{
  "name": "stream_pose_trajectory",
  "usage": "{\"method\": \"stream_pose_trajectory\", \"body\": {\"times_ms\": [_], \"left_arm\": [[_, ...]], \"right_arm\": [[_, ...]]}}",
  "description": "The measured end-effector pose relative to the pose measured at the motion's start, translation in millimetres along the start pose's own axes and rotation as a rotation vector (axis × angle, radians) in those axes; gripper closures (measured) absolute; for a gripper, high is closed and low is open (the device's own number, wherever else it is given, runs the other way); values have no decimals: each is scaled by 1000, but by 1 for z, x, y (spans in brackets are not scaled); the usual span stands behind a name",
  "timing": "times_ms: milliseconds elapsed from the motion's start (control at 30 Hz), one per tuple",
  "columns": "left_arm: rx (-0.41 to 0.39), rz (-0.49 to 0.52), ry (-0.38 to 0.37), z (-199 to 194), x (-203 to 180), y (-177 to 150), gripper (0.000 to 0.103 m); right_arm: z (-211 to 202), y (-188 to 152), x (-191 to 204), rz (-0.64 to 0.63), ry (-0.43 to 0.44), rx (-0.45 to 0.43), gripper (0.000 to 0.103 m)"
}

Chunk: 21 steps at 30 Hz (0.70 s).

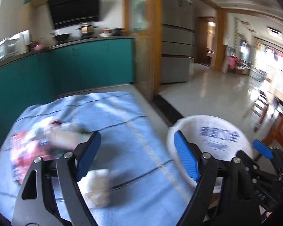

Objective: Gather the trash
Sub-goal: 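Grasp the crumpled white tissue with the right tool while the left tool grasps a pink plastic bag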

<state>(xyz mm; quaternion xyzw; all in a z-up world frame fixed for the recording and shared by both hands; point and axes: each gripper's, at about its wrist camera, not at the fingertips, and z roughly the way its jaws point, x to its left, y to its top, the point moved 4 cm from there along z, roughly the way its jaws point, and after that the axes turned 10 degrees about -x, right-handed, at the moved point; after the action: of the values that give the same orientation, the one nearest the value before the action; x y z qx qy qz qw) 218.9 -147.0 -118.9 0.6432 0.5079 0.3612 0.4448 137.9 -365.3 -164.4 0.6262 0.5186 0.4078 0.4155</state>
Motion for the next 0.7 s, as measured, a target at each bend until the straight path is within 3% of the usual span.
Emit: {"method": "stream_pose_trajectory", "body": {"times_ms": [167,300,367,500,700], "left_arm": [[-16,-70,184,-36,92,-4,18],[18,-173,327,-57,179,-17,18],[24,-216,366,-65,207,-22,18],[25,-287,379,-79,242,-29,18],[63,-224,294,-69,231,-39,17]], "right_arm": [[2,2,57,-17,144,23,35],[13,1,119,-50,276,66,35],[19,0,151,-64,348,91,35],[35,-4,202,-122,418,140,35],[62,-28,246,-187,412,249,34]]}}
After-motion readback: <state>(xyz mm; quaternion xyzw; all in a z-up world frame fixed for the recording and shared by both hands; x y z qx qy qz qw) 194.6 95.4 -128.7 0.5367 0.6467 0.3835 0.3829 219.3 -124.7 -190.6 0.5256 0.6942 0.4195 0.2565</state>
